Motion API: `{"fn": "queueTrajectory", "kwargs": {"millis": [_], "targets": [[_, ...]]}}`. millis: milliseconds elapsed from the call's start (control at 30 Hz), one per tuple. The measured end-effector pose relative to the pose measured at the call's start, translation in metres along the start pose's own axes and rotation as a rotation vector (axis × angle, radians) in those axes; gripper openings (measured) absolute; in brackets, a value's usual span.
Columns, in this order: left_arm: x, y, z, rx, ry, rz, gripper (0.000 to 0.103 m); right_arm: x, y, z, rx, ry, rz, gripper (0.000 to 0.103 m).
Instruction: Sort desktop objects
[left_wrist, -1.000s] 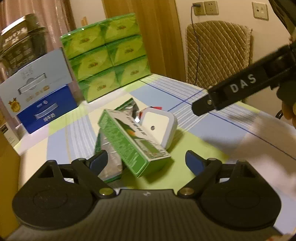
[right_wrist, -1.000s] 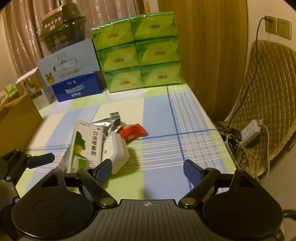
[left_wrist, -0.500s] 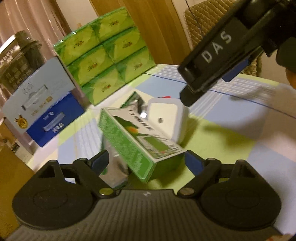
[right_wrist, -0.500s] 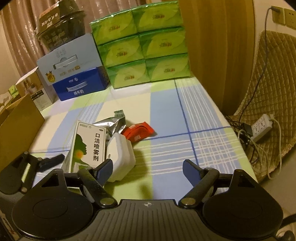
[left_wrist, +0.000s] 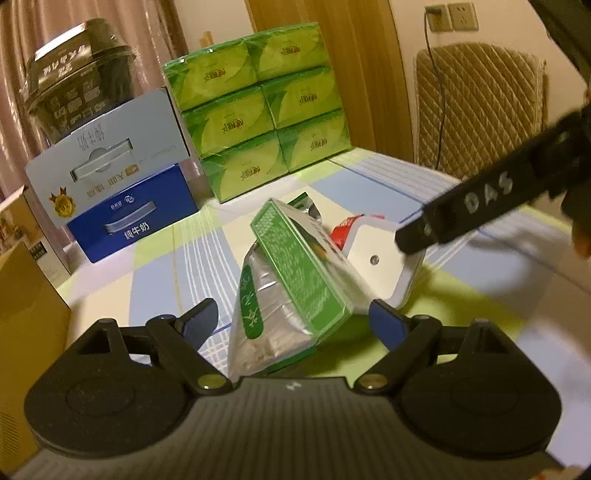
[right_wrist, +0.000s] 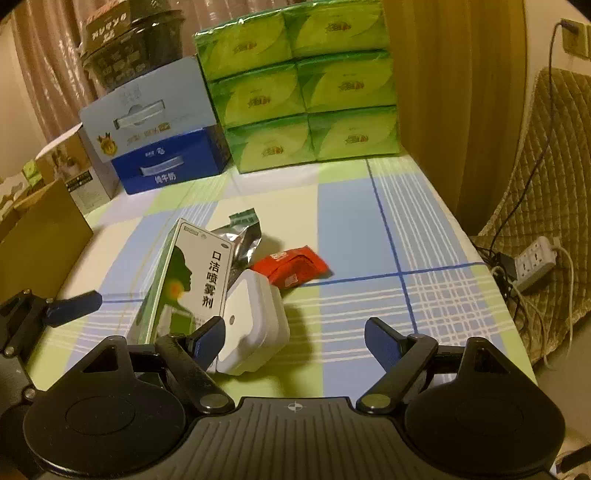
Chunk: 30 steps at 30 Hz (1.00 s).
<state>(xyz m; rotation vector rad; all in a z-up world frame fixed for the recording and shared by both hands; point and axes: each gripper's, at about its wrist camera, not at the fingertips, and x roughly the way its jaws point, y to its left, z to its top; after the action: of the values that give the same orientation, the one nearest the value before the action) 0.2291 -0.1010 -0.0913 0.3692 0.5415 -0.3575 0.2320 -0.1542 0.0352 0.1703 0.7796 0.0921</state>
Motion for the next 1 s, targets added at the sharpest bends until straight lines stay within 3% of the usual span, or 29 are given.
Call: {"fn": "queueTrajectory", "kwargs": {"millis": [133,200,267,333,433,733,833,1000], "targets": [[0.0,0.0,0.004,-0.017,-0.029,-0.043,0.085,0.006,0.001,0.0,-0.006,0.01,-0.007,0.081],[0.005,0.004,0.005,-0.07,-0.004,-0.096,0.074,0.008,0.0,0.0,0.001,0.014,-0.005,0.081],[0.013,0.01,0.005,-0.156,0.044,-0.148,0.055,0.01,-0.001,0.001,0.009,0.017,-0.001,0.081],[0.015,0.015,0.003,-0.218,0.058,-0.169,0.052,0.011,-0.001,0.001,0.011,0.019,0.001,0.08],[0.014,0.02,0.005,-0.246,0.059,-0.197,0.036,0.013,-0.002,0.002,0.029,0.022,0.022,0.075],[0.008,0.034,0.007,-0.348,0.091,-0.248,0.026,0.026,-0.004,0.003,0.097,0.057,0.087,0.048],[0.006,0.035,0.006,-0.355,0.099,-0.257,0.025,0.027,-0.007,0.005,0.136,0.061,0.131,0.033],[-0.001,0.04,0.003,-0.384,0.121,-0.265,0.025,0.017,-0.001,0.007,0.141,0.059,0.142,0.026]]}}
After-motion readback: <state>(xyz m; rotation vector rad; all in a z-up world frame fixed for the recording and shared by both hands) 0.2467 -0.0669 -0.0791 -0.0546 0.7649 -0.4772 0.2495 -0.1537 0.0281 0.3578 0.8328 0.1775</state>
